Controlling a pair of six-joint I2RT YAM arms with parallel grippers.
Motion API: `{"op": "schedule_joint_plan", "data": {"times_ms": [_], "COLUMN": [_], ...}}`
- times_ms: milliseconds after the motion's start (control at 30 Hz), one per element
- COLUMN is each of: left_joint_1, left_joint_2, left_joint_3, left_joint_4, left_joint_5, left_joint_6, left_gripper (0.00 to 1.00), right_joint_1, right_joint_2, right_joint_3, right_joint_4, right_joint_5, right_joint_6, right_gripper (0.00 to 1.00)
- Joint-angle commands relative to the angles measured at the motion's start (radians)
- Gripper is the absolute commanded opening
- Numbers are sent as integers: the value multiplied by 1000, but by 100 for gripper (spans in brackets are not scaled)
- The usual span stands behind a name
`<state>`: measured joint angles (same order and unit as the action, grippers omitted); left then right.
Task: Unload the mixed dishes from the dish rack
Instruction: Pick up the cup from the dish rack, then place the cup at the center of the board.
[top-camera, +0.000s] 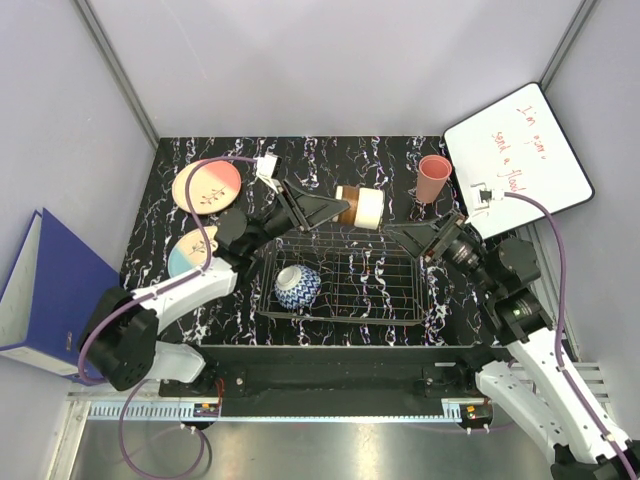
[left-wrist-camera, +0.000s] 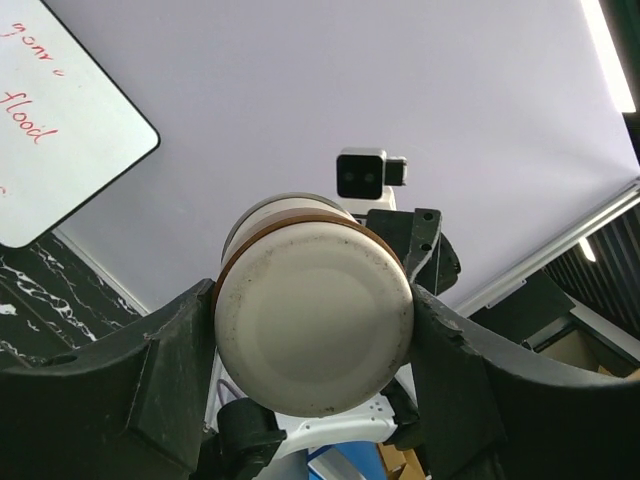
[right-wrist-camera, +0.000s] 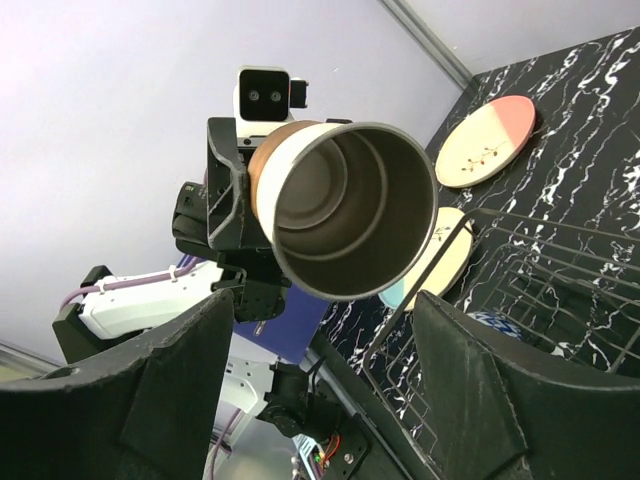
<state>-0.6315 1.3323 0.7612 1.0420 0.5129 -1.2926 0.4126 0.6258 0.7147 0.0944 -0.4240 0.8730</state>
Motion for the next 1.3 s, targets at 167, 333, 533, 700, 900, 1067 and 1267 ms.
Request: {"op": "schedule_joint_plan", "data": {"times_ms": [167,333,533,700,900,1067,1267], "left_joint_1": [-43,-57,-62,-37,64,64,64], "left_joint_2": [48,76,90,62,-201,-353,-389], "left_joint_3": [55,72,86,130,220,228,225], "left_joint_4": [132,131,119,34,-768,-1102,-1261], "left_joint_5": [27,38,53,127,-152,-422,-482], "left_joint_6": [-24,-27,-31,28,413,515,515], "left_gripper": [0,0,7,79,99,99,99], "right_joint_1": [12,25,34,32,34,29,3], "right_joint_2": [113,158,152,81,66,398,649], "right_joint_3": [5,9,2,46,323,580,721], "right_joint_4": [186,212,193,-14,-652,-1074,-1114], "right_joint_5": [-64,-62,-42,31,511,999,1027], "right_joint_6": [35,35,32,-60,-216,-243,-160], "right_gripper": [76,56,5,0,0,0,0]}}
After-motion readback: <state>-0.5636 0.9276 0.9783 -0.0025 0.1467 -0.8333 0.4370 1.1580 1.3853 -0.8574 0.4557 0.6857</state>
